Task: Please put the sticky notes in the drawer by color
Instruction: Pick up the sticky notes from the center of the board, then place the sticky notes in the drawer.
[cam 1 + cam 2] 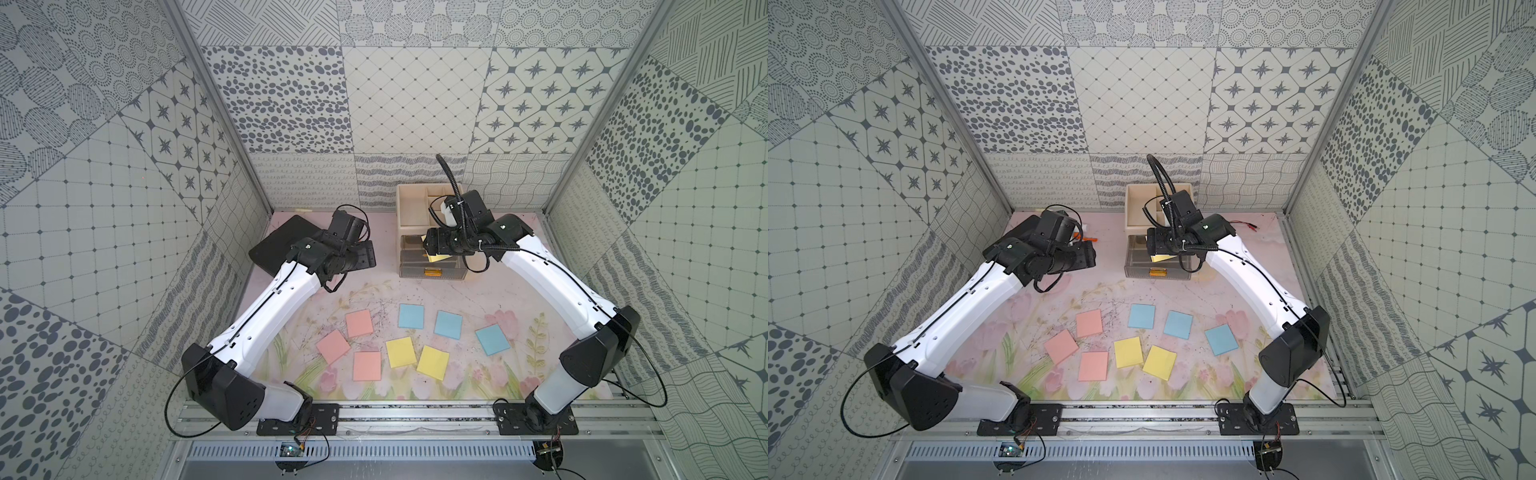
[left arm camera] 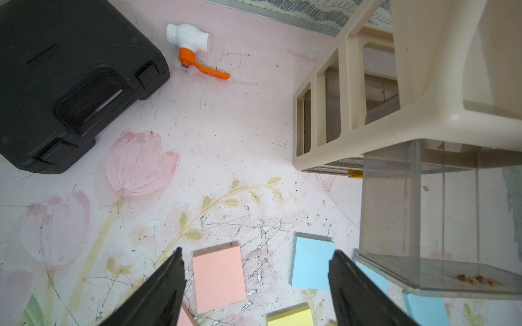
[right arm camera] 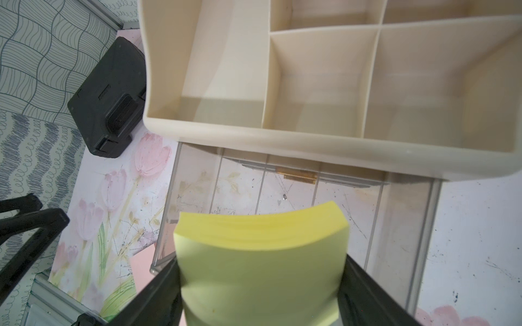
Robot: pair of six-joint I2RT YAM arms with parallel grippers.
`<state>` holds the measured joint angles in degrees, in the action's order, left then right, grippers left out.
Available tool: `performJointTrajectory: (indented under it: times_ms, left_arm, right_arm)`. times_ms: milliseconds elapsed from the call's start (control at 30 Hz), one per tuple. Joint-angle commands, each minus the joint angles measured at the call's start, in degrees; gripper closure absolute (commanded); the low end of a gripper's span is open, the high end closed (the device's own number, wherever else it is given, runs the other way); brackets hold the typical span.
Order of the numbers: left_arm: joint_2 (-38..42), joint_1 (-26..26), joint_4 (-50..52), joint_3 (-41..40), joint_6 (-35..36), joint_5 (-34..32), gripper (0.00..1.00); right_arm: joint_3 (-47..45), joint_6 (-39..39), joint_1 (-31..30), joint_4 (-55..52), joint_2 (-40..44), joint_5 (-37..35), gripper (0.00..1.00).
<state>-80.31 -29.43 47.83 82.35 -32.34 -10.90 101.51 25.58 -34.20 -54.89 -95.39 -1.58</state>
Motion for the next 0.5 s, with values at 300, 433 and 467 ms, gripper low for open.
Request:
performJointTrajectory:
  times_ms: [300,433,467]
  left_arm:
    - [0.33,1.13,0.68,-0.22,1.66,-0.18,0.18]
    - [0.43,1.22,0.62,-0.50,1.51,0.00,0.18]
    - [0.54,1.21,0.55,-0.60,1.49,0.15,0.18]
  right_arm:
    - [1.47,-2.01,0.43,2.92,-2.93,-1.67,0.12]
    - [2.26,-2.33,0.51,2.47,-2.60,-2.54,0.07]
    - [2.45,-2.52,0.52,2.38,-2.45,-2.70,0.05]
